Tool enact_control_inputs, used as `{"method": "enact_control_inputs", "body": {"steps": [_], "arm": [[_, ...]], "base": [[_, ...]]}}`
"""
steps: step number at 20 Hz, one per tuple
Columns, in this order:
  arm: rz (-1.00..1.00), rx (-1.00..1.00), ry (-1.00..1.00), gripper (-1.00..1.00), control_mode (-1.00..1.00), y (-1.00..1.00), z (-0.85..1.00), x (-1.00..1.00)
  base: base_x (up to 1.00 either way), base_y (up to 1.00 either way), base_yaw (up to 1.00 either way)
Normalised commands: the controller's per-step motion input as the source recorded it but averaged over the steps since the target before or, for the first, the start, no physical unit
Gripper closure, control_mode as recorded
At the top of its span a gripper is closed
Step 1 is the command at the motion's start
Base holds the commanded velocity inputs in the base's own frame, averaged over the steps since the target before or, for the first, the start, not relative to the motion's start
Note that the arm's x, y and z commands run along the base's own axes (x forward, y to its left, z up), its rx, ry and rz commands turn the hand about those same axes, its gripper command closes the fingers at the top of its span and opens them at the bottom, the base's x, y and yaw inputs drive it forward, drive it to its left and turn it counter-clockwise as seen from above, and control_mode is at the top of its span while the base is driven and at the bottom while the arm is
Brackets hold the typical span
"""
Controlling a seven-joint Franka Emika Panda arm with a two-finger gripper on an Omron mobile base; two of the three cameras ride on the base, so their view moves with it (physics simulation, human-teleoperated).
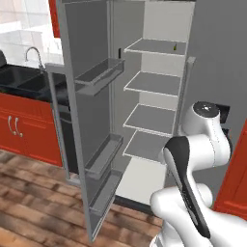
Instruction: Grab the lemon and lemon wedge from the fridge, place them in the blender, close the lid, and turn on the blender to create a marinade.
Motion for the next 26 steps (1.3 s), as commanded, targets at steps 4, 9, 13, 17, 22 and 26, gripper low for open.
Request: {"method": "enact_control_inputs", "body": {"steps": [4,9,13,17,22,26], "arm": [[0.00,0.00,0.00,-1.00,1.00,0.00,0.00,0.00],[0.00,0.00,0.00,-1.00,1.00,0.00,0.00,0.00],[0.00,0.00,0.00,-1.00,1.00,0.00,0.00,0.00],[0.00,0.00,0.00,-1.00,1.00,0.00,0.00,0.00],[0.00,0.00,0.00,-1.00,1.00,0.00,0.00,0.00],[0.00,0.00,0.00,-1.00,1.00,0.00,0.00,0.00]], "base": [[0.62,0.23,-0.22],[0.54,0.23,-0.25],[0.43,0.31,-0.32],[0.40,0.47,-0.41],[0.34,0.03,-0.33],[0.36,0.01,-0.29]]}}
